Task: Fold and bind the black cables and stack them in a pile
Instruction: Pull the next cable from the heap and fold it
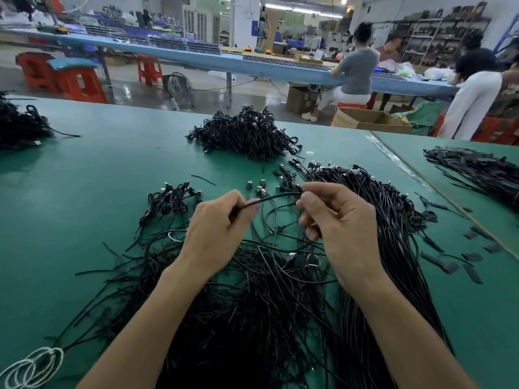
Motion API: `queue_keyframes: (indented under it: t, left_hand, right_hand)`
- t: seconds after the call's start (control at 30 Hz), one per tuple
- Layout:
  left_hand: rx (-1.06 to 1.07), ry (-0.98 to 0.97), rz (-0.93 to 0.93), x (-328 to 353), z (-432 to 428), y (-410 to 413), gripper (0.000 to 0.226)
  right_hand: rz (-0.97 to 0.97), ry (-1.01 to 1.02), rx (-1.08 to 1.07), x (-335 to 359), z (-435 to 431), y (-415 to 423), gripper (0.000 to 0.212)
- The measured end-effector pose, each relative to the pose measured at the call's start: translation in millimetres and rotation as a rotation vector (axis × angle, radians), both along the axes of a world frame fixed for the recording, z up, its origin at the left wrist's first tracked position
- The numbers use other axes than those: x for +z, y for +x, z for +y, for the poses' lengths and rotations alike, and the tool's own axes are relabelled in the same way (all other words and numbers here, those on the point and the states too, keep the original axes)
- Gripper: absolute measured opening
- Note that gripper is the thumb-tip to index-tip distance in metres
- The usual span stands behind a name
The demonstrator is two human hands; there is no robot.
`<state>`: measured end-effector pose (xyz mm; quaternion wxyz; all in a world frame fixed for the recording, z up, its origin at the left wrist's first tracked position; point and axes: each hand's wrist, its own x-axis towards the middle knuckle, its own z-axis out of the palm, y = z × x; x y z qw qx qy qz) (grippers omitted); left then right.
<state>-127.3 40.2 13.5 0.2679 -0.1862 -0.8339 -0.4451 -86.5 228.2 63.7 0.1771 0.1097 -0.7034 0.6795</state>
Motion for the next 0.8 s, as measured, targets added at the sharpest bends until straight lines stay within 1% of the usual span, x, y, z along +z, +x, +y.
queue_keyframes:
  t: [0.1, 0.2, 0.27, 0.33, 0.4, 0.5, 0.57, 0.63, 0.7, 0.73, 0.8]
  left_hand:
    - [-0.140, 0.056, -0.213, 5, -2, 14, 0.049]
    - [-0.347, 0.078, -0.432, 18, -3, 22, 0.064]
    - [-0.442, 0.040, -0.513, 26, -3, 26, 0.060]
    - [-0.523, 0.053, -0.539, 31, -2, 32, 0.052]
    - [-0.594, 0.198, -0.570, 36, 1, 39, 0.045]
    - [-0.705, 0.578, -0.649, 42, 8, 47, 0.041]
    - [-0.771, 0.799, -0.671, 44, 12, 48, 0.041]
    - [-0.826, 0.973, -0.687, 44, 15, 46, 0.040]
    - [-0.861, 1.136, -0.681, 45, 17, 43, 0.039]
    - [-0.854, 1.214, -0.664, 44, 18, 42, 0.040]
    - [-0.762, 1.308, -0.599, 43, 19, 39, 0.038]
  right_hand:
    - [-0.040, 0.011, -0.014, -3, 4, 1, 0.009]
    - [0.049, -0.038, -0.005, 2, 4, 5, 0.010]
    - [0.124, -0.065, 0.015, 7, 4, 7, 0.012]
    - [0.142, -0.096, 0.037, 9, 4, 8, 0.013]
    - [0.068, -0.119, 0.041, 5, 4, 6, 0.016]
    - [-0.175, -0.067, 0.025, -10, 5, 6, 0.024]
    - [-0.283, 0.021, 0.068, -21, 4, 9, 0.025]
    - [-0.316, 0.151, 0.152, -30, -2, 11, 0.024]
    - [-0.303, 0.334, 0.210, -33, -8, 15, 0.026]
    - [-0.285, 0.425, 0.226, -33, -11, 17, 0.025]
    - [-0.243, 0.558, 0.252, -32, -13, 22, 0.019]
